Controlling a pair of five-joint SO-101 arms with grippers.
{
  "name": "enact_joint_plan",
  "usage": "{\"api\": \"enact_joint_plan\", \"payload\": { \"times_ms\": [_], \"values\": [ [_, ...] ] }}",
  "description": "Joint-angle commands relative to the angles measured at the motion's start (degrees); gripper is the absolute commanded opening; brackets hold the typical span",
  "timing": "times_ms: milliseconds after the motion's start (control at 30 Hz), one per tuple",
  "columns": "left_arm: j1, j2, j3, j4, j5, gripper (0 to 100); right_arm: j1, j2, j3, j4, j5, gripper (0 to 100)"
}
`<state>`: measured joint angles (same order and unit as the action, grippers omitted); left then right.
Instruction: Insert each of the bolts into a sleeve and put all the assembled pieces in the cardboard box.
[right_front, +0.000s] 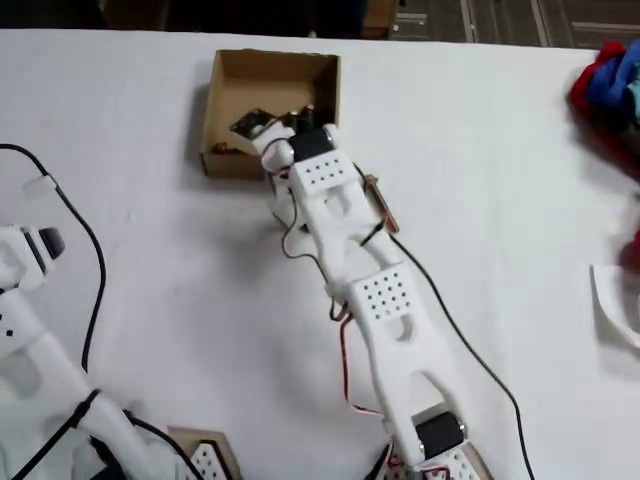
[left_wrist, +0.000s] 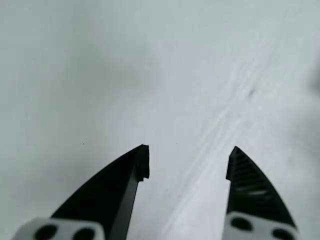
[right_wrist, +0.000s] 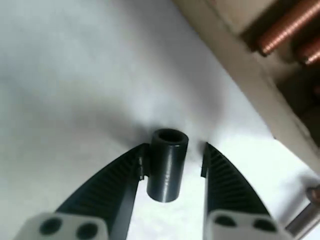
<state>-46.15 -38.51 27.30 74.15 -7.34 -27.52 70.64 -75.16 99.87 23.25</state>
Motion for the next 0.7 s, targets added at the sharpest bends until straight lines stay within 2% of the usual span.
{"api": "enact_joint_plan", "payload": {
  "times_ms": [0,167,333,433,467,533,667],
  "values": [
    [0.35,-1.32,-0.57,-1.14,-0.18,26,0.84,-1.63,2.99,1.27,-0.18,14.6],
    [0.35,-1.23,-0.57,-1.23,-0.18,26,0.66,-2.07,4.22,1.27,-0.18,1.3],
    [0.44,-1.14,-0.22,-2.37,-0.09,26,0.84,-2.07,4.75,1.27,-0.18,9.6],
    [2.2,-1.14,-0.13,-2.2,-0.09,26,1.01,-2.15,4.31,1.27,-0.18,4.6],
    [3.16,-1.14,0.13,-2.11,-0.09,26,1.45,-2.51,4.04,1.27,-0.44,0.9],
    [6.51,-1.14,1.1,-2.29,-0.09,26,2.68,-4.88,3.52,1.36,-0.53,2.3],
    [18.46,-0.97,3.3,-2.55,-0.09,26,6.99,-15.25,3.52,1.45,-1.23,2.2]
  ]
}}
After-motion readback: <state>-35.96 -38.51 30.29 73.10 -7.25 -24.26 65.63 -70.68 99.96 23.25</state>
